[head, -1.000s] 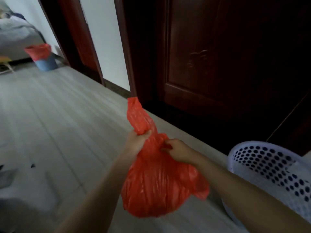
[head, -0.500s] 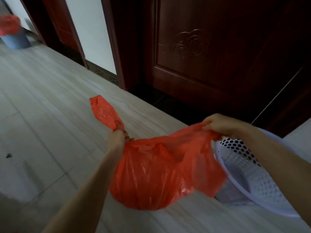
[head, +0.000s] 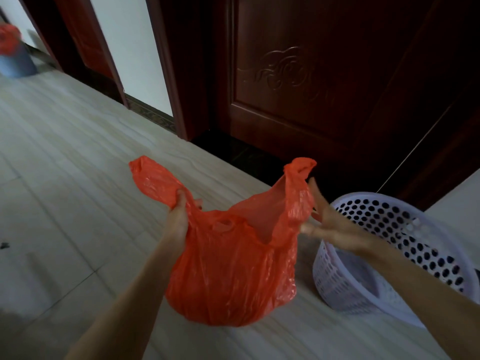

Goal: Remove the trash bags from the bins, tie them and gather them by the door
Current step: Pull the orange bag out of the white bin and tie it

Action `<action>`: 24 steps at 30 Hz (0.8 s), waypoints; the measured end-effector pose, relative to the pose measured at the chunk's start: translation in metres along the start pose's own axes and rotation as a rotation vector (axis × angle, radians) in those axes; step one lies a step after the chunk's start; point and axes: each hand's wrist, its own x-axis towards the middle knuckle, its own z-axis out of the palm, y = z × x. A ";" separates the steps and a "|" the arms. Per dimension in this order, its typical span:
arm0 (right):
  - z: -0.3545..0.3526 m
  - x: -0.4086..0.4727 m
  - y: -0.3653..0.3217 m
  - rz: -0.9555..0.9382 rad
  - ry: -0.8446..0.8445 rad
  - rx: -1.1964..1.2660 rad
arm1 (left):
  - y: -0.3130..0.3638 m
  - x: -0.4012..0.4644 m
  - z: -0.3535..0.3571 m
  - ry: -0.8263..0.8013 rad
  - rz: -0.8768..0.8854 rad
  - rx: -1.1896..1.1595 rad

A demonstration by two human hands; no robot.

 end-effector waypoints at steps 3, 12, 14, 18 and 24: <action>0.019 -0.001 0.005 0.044 0.020 -0.349 | -0.003 0.000 0.002 -0.003 0.011 0.072; 0.029 0.068 0.017 0.239 0.713 0.257 | 0.003 0.004 0.005 0.235 0.212 0.292; 0.023 0.069 0.018 0.230 0.750 0.700 | 0.004 0.007 -0.001 0.240 0.166 0.189; 0.017 0.061 0.027 0.066 0.440 0.959 | 0.003 0.007 -0.007 0.137 0.010 -0.136; 0.026 0.078 0.042 0.261 0.356 0.266 | -0.017 0.005 -0.011 -0.061 0.168 0.067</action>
